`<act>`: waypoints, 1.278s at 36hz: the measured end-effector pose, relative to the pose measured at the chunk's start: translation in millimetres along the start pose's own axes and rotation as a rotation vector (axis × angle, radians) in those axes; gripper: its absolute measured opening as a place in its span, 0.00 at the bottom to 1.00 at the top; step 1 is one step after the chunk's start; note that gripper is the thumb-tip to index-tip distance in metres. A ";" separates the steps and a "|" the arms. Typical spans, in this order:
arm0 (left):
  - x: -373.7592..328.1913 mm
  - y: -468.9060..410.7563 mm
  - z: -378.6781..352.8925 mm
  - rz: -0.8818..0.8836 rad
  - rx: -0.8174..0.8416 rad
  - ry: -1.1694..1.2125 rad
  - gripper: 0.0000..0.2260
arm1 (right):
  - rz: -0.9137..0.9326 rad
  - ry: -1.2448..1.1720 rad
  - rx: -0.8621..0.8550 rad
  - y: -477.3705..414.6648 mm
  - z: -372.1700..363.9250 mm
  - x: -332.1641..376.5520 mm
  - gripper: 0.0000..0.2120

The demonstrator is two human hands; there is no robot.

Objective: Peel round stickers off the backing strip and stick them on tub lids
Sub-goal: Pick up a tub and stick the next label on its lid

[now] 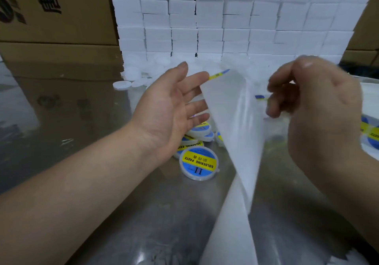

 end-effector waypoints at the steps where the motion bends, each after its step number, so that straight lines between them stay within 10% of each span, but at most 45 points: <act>1: -0.4 0.6 -0.4 -0.010 0.003 -0.005 0.20 | -0.111 0.047 -0.017 -3.4 1.1 -9.6 0.15; 6: 0.9 5.0 -6.2 -0.055 0.059 -0.146 0.24 | -0.569 0.067 0.268 5.4 -23.0 -45.3 0.23; 11: 7.7 7.5 -11.9 -0.022 0.110 -0.287 0.23 | -0.517 -0.146 0.425 11.2 -33.9 -36.6 0.11; 26: -21.1 -8.6 2.7 -0.239 -0.221 -0.595 0.10 | -0.351 0.066 -0.028 -8.4 2.3 -38.5 0.14; 39: 25.5 -137.1 -45.7 -0.178 0.272 -1.844 0.13 | -0.296 0.152 -0.031 -8.1 3.8 -41.0 0.12; 46: 51.1 -144.9 -53.8 -0.093 0.286 -1.864 0.06 | -0.293 0.151 -0.037 -8.0 4.8 -46.1 0.12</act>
Point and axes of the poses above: each hand's wrist, its own y-axis away from the middle knuckle, its own z-axis out of the back of the hand, x = y × z, the point moved 6 cm from there along -y, towards the middle knuckle, and after that the axes turned 4 degrees about y, right-handed, at the moved point
